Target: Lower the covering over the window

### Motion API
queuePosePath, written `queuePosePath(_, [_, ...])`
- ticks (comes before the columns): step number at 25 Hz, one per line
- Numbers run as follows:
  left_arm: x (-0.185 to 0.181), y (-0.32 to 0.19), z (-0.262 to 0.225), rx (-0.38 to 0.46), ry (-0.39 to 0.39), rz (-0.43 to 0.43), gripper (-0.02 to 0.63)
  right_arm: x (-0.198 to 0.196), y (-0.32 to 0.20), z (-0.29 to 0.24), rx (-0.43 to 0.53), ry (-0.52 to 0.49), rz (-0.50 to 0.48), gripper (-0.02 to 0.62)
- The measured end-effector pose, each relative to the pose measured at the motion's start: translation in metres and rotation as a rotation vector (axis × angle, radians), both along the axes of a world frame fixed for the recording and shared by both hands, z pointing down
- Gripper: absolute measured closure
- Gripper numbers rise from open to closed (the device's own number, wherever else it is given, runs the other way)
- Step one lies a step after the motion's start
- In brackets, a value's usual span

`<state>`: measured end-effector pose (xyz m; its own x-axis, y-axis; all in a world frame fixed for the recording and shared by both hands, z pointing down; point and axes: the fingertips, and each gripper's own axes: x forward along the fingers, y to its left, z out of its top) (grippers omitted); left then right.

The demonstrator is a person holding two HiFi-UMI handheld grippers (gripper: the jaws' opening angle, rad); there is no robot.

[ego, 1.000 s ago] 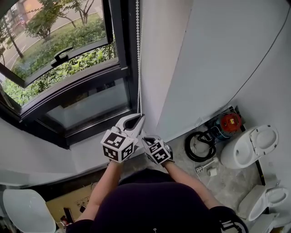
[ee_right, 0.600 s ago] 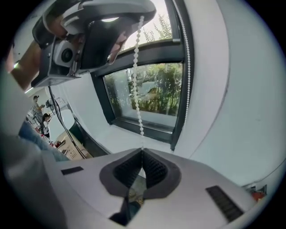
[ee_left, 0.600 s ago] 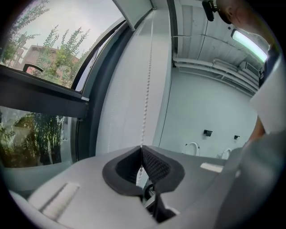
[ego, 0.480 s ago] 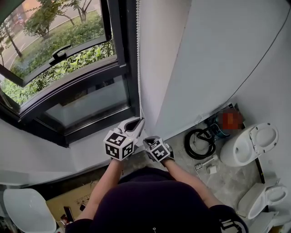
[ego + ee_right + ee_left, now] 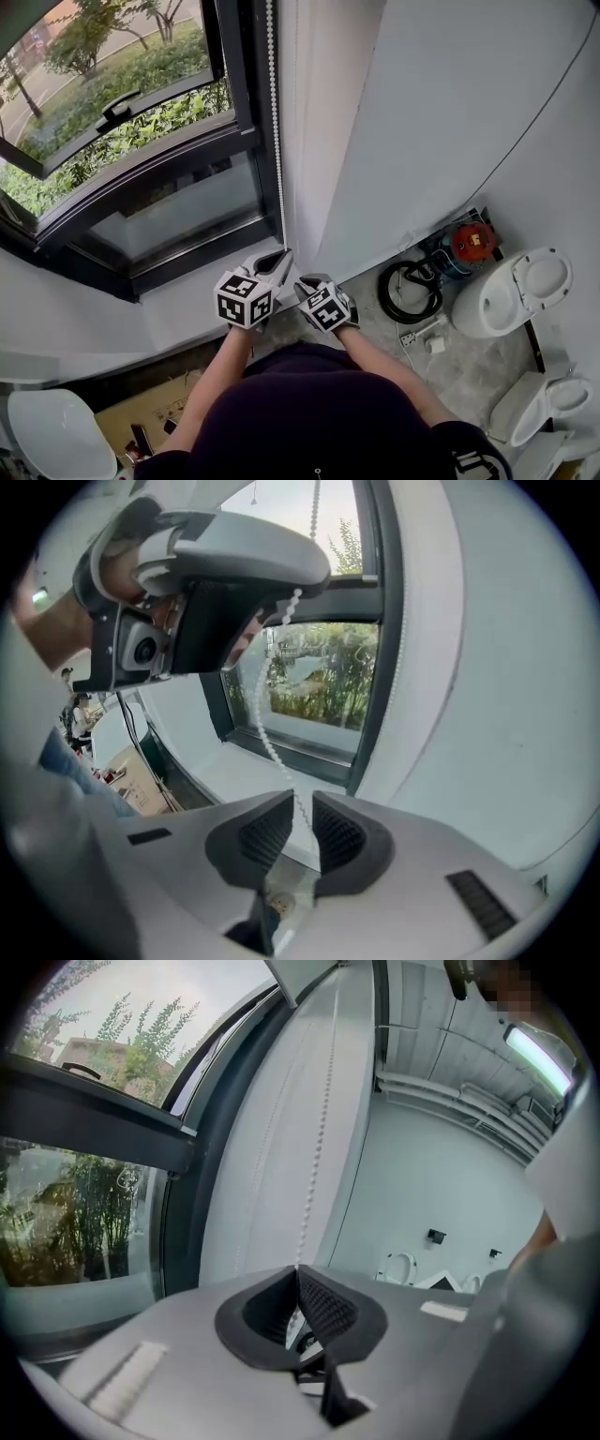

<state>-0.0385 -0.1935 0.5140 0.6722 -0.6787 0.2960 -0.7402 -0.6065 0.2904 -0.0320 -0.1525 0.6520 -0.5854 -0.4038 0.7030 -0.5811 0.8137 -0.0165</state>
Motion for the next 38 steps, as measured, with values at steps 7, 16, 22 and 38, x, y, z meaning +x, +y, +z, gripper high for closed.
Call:
queuePosePath(7, [-0.007, -0.007, 0.001, 0.001, 0.001, -0.024, 0.592, 0.017, -0.021, -0.060, 0.111, -0.215, 0.132, 0.497])
queuePosePath(16, [-0.014, -0.010, 0.002, 0.001, 0.001, -0.036, 0.592, 0.029, -0.023, -0.118, 0.070, -0.165, 0.058, 0.499])
queuePosePath(22, [-0.013, -0.010, 0.002, 0.004, 0.005, -0.030, 0.592, 0.015, -0.030, -0.214, 0.299, -0.321, 0.046, 0.499])
queuePosePath(38, [-0.009, 0.002, 0.000, 0.008, 0.012, -0.025, 0.592, -0.039, -0.053, -0.324, 0.503, -0.493, 0.018, 0.505])
